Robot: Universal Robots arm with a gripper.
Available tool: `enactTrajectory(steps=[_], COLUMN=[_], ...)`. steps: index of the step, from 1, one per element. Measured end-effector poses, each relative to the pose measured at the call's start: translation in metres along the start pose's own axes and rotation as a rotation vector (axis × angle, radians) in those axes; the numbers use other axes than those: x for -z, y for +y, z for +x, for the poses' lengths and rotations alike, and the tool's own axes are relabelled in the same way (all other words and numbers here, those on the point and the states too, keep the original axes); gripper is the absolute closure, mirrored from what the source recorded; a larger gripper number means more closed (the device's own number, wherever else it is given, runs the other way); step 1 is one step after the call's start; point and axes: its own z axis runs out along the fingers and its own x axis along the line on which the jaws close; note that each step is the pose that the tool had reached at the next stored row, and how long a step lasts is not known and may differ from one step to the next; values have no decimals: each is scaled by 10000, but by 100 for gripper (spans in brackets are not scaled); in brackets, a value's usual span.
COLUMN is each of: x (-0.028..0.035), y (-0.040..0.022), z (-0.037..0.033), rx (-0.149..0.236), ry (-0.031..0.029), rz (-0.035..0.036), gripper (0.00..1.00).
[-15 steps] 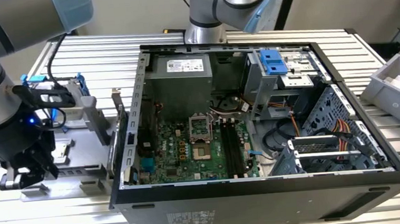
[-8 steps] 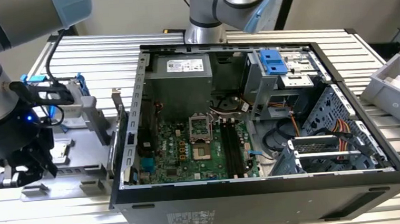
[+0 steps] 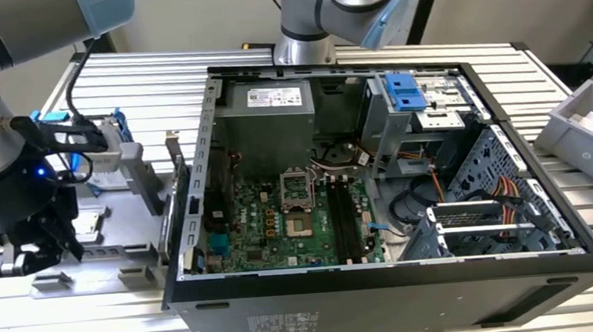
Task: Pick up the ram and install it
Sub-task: 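Pick up the ram and move it above insertion slot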
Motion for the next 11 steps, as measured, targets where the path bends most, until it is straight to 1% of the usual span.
enactTrajectory(steps=[11], x=[105], y=[3], z=[1], rx=[0], ry=[-1], rz=[1], gripper=[100])
